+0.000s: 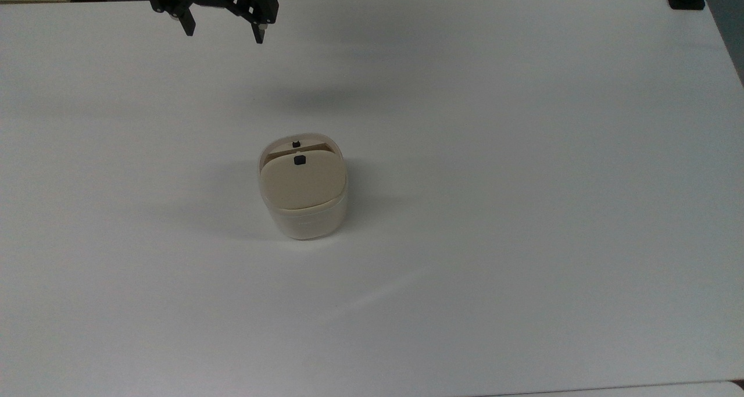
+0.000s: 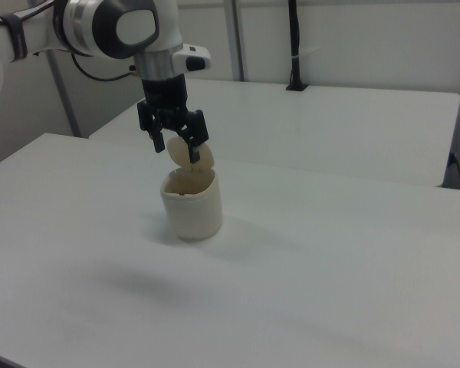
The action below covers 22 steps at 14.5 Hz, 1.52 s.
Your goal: Close the trash bin
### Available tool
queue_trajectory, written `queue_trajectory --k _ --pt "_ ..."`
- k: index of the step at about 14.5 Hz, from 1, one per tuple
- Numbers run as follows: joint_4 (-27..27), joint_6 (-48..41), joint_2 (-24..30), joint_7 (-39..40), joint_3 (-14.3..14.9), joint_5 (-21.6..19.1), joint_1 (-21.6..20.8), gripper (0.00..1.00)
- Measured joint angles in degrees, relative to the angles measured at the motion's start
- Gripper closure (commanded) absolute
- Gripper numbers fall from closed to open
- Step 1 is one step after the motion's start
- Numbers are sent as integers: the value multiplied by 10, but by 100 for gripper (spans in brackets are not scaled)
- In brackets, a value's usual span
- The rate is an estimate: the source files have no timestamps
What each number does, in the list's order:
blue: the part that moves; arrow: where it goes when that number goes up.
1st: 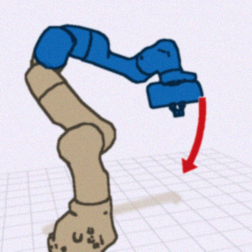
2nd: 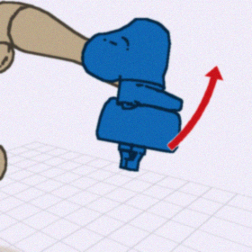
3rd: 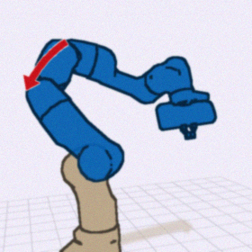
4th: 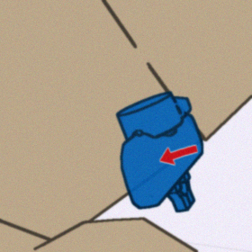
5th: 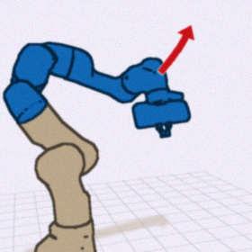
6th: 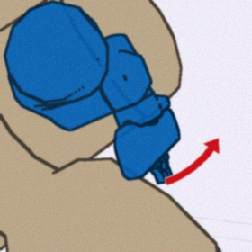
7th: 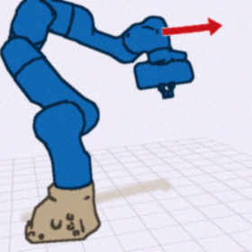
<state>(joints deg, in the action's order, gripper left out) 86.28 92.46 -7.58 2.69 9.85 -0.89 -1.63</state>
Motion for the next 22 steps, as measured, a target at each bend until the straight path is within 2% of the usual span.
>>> queue_trajectory --k 11,12,13,14,15,16,18,20,22 --pt "1 0 0 4 0 0 0 2" --pt "1 0 0 13 0 0 0 25" --pt "1 0 0 31 0 0 1 56" --pt "1 1 -1 41 0 0 3 76" --pt "1 4 -1 48 0 0 5 93" --pt "1 9 -2 54 0 -1 5 100" --pt "1 25 -3 88 0 -13 5 100" --pt "0 60 -3 115 0 -46 5 100" --pt "0 102 -5 119 -2 -59 5 100"
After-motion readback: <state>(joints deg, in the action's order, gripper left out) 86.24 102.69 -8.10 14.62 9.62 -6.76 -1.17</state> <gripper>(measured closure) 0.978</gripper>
